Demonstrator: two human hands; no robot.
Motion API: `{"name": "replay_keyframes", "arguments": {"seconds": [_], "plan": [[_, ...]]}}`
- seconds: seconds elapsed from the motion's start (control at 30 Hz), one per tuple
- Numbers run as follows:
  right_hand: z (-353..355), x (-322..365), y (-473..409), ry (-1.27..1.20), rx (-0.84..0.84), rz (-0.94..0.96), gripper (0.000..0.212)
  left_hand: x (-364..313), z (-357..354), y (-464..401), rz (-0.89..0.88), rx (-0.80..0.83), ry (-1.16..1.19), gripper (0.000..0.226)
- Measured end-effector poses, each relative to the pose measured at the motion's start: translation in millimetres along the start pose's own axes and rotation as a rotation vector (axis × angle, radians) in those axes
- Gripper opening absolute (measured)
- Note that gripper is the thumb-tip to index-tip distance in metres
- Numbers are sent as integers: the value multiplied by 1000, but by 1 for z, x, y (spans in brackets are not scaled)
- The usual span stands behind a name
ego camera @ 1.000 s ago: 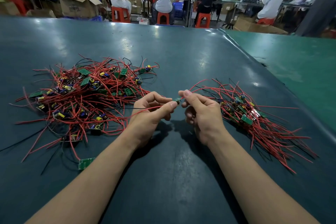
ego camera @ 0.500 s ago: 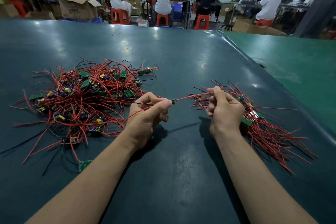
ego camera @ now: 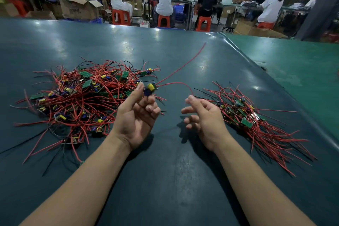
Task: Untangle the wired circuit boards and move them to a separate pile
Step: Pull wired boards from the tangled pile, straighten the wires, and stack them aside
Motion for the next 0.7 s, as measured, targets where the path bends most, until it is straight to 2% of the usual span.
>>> {"name": "replay_keyframes", "arguments": {"seconds": [0.1, 0.17, 0.27, 0.37, 0.43, 0.57, 0.7], "plan": [[-14, 3, 4, 127, 136, 70, 2, 2, -5, 3, 51, 50, 28, 32], [-28, 13, 12, 313, 213, 244, 14, 12, -7, 3, 95, 44, -80, 31], [-35, 28, 22, 409, 203, 438, 35, 23, -1, 2, 112, -32, -275, 27], [-34, 41, 30, 501, 195, 575, 27, 21, 4, 1, 62, -78, -431, 26], [-34, 40, 30, 515, 210, 544, 23, 19, 5, 2, 39, -93, -540, 35], [-27, 26, 25, 268, 184, 345, 20, 21, 5, 4, 61, -127, -603, 57], [-33, 31, 32, 393, 238, 438, 8, 21, 3, 3, 56, -127, -638, 54]]}}
Point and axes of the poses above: each hand's wrist, its own y-axis away from the middle knuckle, its own z-axis out of the back of the hand, x = y × z, the point moved 10 cm from there along -y, towards the middle knuckle, and after that the axes turned 5 degrees about z, right-handed, at the moved point
